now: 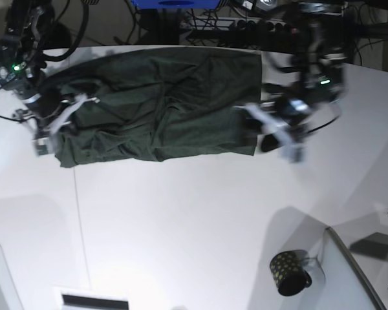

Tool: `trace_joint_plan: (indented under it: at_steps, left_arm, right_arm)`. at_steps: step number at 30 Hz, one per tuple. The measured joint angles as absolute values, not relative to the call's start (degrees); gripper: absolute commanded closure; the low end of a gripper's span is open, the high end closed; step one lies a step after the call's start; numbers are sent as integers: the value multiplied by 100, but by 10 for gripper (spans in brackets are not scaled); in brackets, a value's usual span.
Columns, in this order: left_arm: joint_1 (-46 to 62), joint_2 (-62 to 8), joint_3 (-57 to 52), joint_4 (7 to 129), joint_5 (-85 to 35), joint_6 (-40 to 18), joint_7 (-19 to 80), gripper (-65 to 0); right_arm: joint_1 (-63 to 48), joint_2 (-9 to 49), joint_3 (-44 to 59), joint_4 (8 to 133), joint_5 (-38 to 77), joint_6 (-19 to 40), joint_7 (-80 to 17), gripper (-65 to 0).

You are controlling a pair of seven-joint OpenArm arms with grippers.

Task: Layout the t-shirt on the table in an organized manner, then fold the t-shirt properly
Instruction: 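Fold the strip end with the left gripper toward the right gripper, then press the folded layer flat with the right gripper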

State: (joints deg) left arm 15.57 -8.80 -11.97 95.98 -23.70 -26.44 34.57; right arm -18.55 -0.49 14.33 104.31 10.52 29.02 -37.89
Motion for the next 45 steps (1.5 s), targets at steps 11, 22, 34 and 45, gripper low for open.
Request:
trace_joint_plan:
  at_steps: [11,22,34,45]
  left_arm:
    - [2661,-1221,-4687,9115,-2379,-2755,3516,0]
    - [2694,-1144,-5046,8790,-2403,-2829,3535,0]
    - [2685,-1142,-5015,8785,-2403,-2829,3522,0]
    - [2668,-1142,-5015,8702,-2416,-2842,3514,0]
  right_arm:
    - [-1415,307,-1664,10001,1122,3135,-3817,-306]
    - [-727,257,-2766,8781,1151,2635,-3789,-371]
    - [-331,259,-2941,8246,1109,2445,-3774,-369]
    - [-373,161,-2921,8110,1153,2440,-3798,-27]
